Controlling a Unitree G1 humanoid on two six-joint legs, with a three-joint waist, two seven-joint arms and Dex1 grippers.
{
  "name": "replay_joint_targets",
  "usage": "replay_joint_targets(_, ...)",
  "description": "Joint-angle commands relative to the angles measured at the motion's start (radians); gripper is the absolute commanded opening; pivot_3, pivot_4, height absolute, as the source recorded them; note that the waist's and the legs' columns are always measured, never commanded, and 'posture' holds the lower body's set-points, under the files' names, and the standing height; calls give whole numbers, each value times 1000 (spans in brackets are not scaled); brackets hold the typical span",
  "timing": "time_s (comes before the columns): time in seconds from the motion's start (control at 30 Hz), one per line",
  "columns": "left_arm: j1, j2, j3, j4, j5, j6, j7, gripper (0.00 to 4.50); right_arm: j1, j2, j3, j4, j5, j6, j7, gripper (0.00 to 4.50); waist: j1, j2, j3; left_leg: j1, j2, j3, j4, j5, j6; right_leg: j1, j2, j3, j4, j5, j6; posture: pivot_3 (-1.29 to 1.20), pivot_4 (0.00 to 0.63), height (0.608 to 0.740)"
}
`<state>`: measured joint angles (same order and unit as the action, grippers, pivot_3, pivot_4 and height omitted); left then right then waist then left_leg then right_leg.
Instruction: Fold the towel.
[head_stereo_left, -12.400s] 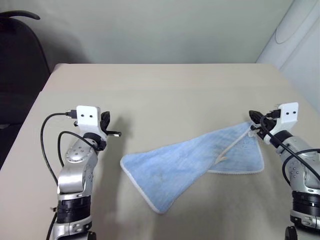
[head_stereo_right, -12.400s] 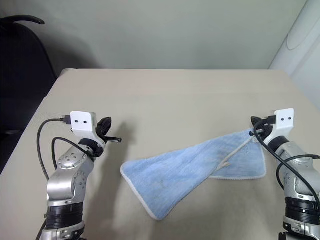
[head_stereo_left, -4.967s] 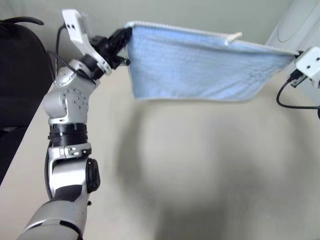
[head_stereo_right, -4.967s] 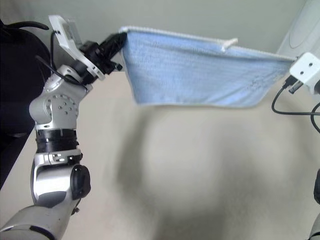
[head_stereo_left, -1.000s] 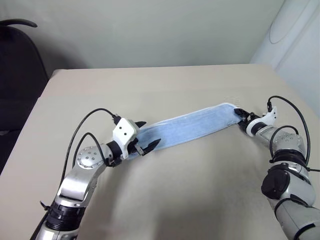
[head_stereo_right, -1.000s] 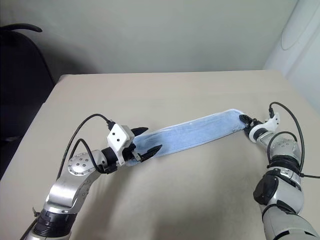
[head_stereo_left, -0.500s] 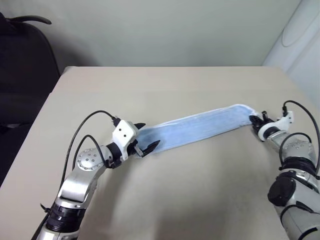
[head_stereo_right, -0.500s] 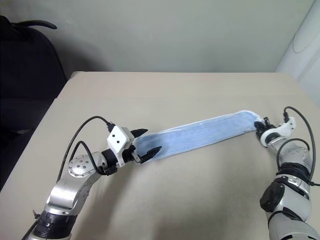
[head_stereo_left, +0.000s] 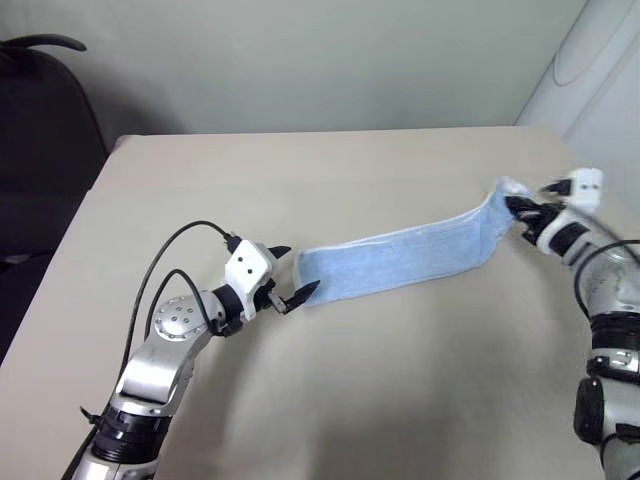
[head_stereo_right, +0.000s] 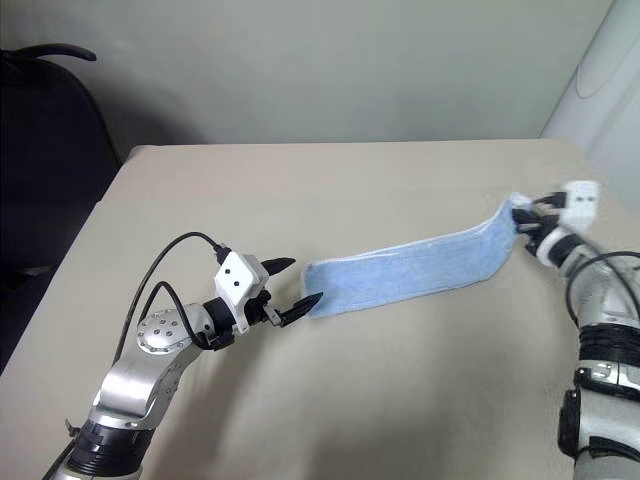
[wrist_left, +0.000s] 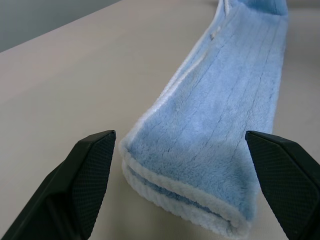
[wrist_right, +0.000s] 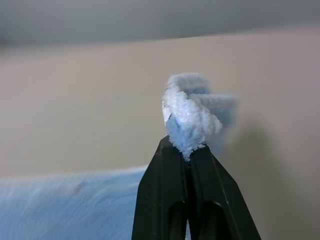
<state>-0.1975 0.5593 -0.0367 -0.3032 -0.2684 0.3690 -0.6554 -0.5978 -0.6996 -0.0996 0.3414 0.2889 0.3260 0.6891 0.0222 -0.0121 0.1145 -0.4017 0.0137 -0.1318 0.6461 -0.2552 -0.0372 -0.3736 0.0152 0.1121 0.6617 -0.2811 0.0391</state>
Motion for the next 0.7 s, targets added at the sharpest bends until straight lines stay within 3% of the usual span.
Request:
replay_joint_targets(0.03,-12,-4,2,-18,6,-19,-4,4500,44,-48,148,-85,-163,-187,93,22,0,0,0,0,0,0,0,0,0,0,0,0,0,0,0,0,150,740)
replay_joint_targets(0.13,-4,-12,-3,-29,10,-17,2,4500,78,-59,276,-92,-305,-337,119,22,0,0,0,0,0,0,0,0,0,0,0,0,0,0,0,0,150,740)
replay_joint_targets(0.23,7,-18,2,-39,13,-14,6,4500,79,-42,295,-80,-315,-371,152,22,-1,0,0,0,0,0,0,0,0,0,0,0,0,0,0,0,150,740)
replay_joint_targets(0.33,19,-18,8,-47,13,-13,8,4500,83,-40,280,-79,-287,-355,196,703,0,0,0,0,0,0,0,0,-1,0,0,0,0,0,0,0,150,740)
replay_joint_targets(0.47,21,-18,9,-44,13,-15,10,4500,93,-48,255,-83,-260,-341,238,2134,1,0,0,0,0,0,0,2,-3,0,0,0,0,0,0,0,150,740)
replay_joint_targets(0.6,22,-33,31,-39,-9,-2,22,4500,118,-62,146,-151,-126,-246,282,3494,3,0,0,-1,0,1,0,5,-9,0,0,0,0,0,0,0,150,740)
replay_joint_targets(0.7,22,-54,66,-42,-49,28,34,4500,143,-78,49,-214,0,-148,320,3494,4,-1,0,-1,0,1,0,6,-11,0,0,0,-1,0,0,0,150,740)
